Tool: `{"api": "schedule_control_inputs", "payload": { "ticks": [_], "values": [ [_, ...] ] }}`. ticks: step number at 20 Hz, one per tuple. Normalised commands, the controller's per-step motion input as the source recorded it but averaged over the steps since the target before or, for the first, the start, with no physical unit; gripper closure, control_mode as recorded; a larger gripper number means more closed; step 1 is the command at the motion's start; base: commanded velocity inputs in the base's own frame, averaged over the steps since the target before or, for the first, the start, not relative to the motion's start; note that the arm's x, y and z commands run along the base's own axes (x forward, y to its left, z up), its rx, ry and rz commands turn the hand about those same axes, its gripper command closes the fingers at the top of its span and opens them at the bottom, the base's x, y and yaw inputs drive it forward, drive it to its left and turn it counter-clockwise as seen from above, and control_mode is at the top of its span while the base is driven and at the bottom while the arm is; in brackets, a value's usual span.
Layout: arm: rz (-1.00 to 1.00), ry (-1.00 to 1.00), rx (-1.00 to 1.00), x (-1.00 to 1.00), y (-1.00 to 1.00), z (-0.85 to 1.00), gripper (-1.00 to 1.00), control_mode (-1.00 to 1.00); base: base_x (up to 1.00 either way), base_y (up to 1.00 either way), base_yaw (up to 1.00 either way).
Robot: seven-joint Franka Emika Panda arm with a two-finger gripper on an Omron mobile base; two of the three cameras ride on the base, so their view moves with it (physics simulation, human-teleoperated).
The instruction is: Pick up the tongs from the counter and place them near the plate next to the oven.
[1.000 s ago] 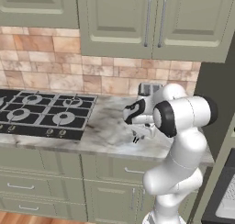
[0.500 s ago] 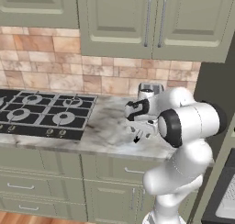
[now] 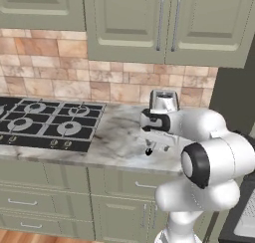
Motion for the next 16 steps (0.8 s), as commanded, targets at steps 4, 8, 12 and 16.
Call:
{"api": "schedule_control_inputs", "payload": {
  "ticks": [4,8,12,16],
  "values": [
    [0.0,0.0,0.0,-0.69,0.0,0.19,-1.0,-1.0,0.0,0.0,0.0],
    [0.0,0.0,0.0,-0.73,-0.01,0.15,-1.0,-1.0,0.0,0.0,0.0],
    [0.07,0.0,0.0,-0.71,-0.1,0.2,-1.0,-1.0,0.0,0.0,0.0],
    [0.24,0.0,0.0,-0.73,-0.12,0.24,-1.0,-1.0,0.0,0.0,0.0]
  ]
}}
